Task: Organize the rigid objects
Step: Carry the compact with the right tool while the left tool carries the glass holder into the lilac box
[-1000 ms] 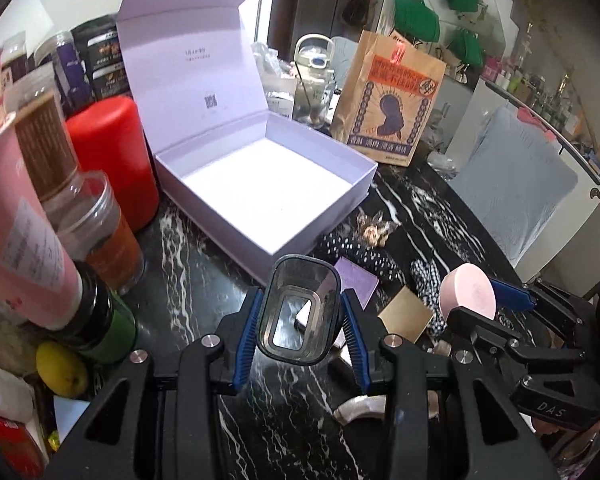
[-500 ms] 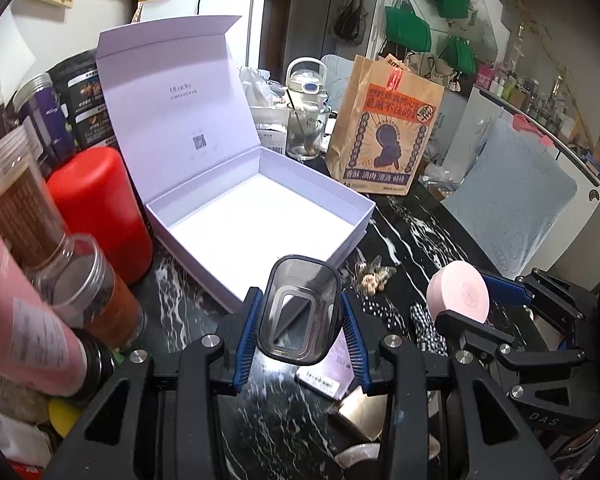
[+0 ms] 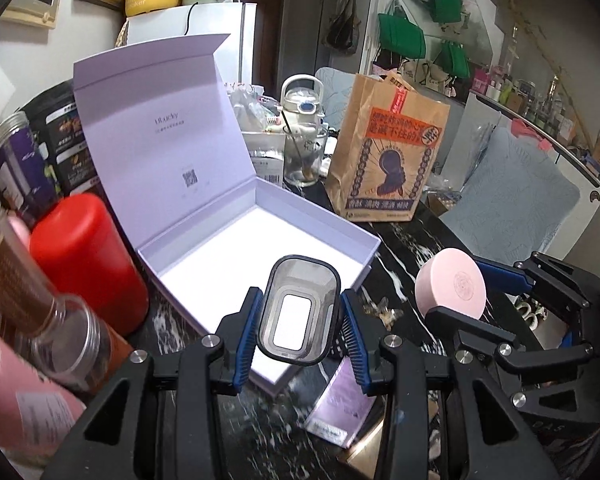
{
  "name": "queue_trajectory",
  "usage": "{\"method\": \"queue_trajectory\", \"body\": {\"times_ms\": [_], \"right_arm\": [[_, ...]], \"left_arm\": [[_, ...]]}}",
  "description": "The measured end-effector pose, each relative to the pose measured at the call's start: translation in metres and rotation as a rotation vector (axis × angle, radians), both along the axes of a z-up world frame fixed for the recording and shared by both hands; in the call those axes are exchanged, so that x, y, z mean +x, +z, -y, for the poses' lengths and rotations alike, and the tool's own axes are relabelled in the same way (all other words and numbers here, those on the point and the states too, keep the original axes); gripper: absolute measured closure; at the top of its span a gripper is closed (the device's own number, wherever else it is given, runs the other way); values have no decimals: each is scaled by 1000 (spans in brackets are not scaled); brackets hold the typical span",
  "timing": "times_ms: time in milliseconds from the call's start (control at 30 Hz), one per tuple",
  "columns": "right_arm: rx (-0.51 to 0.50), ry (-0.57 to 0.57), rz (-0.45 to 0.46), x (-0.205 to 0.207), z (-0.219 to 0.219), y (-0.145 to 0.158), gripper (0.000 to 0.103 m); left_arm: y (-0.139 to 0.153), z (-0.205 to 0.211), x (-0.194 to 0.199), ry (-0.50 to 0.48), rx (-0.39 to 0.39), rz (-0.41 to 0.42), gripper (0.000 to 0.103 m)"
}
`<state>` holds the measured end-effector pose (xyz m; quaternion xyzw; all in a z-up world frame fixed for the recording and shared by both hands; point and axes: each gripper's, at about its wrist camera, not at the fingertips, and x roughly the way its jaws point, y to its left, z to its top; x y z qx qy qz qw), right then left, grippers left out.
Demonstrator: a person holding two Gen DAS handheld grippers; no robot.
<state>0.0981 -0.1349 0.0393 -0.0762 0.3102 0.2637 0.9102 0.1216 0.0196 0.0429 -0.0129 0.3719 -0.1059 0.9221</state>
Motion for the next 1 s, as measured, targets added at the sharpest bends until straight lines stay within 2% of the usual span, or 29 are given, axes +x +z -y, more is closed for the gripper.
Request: {"method": "queue_trajectory", "body": {"times_ms": [333,433,600,1000], "right_arm": [[-2,17,45,36,-10,15,52],[9,26,50,49,-12,17,52],[14,24,62,72,-17,20,52],[41,0,69,133,-30,25,52]], "left_arm": [[4,-7,37,16,3,22,64],[5,-11,50,38,-4,31,64],[8,-15,72,83,27,59,64],[5,-31,116,158,4,69,64]]}}
